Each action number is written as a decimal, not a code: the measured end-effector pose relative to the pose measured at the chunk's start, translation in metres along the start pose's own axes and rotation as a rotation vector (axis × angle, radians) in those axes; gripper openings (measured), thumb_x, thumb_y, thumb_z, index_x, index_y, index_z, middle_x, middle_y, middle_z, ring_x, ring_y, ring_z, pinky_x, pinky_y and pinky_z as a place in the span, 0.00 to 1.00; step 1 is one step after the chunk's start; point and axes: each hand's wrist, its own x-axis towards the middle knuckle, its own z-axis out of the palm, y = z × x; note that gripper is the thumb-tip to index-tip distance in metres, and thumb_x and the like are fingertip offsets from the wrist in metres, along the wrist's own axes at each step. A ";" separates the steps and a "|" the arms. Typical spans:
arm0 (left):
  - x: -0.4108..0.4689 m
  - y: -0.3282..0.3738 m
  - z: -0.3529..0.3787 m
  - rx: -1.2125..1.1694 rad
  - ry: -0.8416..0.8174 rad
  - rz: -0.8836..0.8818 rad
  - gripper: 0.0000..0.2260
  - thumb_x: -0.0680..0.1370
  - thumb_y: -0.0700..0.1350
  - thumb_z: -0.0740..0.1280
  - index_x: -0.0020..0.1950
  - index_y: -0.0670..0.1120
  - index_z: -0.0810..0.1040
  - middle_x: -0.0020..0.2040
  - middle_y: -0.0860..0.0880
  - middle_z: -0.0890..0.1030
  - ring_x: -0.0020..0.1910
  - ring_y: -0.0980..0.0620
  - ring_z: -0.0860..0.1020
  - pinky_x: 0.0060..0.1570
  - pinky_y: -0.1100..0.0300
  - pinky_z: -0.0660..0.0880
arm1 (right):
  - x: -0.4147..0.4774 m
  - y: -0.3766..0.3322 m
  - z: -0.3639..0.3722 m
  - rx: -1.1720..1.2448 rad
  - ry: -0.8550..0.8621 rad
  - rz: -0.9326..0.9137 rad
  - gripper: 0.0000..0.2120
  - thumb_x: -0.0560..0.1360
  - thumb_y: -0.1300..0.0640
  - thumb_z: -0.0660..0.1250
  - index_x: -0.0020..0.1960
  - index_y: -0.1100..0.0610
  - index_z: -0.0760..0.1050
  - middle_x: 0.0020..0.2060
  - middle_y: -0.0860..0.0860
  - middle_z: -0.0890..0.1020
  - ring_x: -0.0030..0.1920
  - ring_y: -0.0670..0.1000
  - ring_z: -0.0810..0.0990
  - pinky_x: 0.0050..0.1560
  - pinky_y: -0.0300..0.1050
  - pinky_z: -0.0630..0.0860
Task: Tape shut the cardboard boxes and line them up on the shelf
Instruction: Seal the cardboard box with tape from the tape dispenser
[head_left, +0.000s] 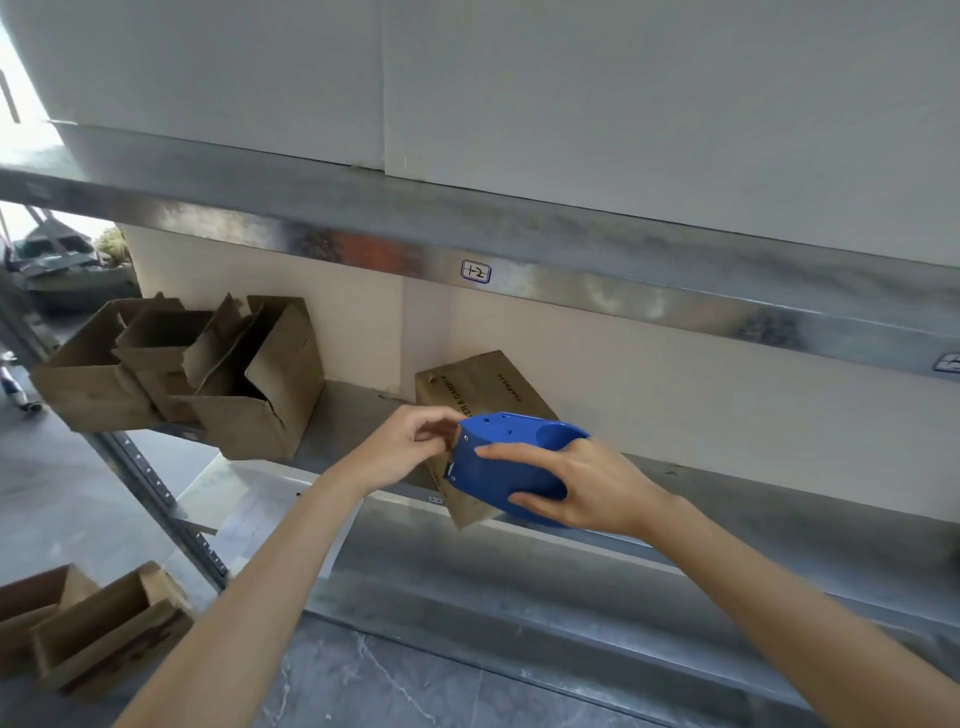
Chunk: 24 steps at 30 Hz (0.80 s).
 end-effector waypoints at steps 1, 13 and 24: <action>-0.001 -0.001 0.000 0.002 0.002 -0.002 0.18 0.79 0.30 0.63 0.58 0.50 0.81 0.56 0.53 0.83 0.57 0.57 0.80 0.56 0.65 0.76 | 0.000 0.000 0.000 0.001 0.002 -0.003 0.25 0.79 0.44 0.61 0.74 0.36 0.59 0.37 0.46 0.79 0.27 0.47 0.65 0.30 0.41 0.69; 0.008 -0.005 0.015 0.090 0.164 -0.026 0.11 0.78 0.29 0.63 0.48 0.43 0.81 0.48 0.49 0.84 0.49 0.55 0.81 0.51 0.61 0.78 | -0.001 0.001 -0.003 0.079 -0.053 0.027 0.29 0.77 0.42 0.65 0.73 0.32 0.56 0.25 0.47 0.66 0.33 0.41 0.71 0.28 0.33 0.58; -0.024 -0.028 -0.040 -0.037 0.383 -0.191 0.05 0.79 0.43 0.69 0.45 0.49 0.82 0.42 0.53 0.86 0.47 0.59 0.82 0.52 0.63 0.70 | -0.028 0.046 -0.034 0.086 -0.102 0.137 0.28 0.76 0.48 0.69 0.71 0.35 0.62 0.41 0.17 0.67 0.34 0.35 0.73 0.27 0.31 0.64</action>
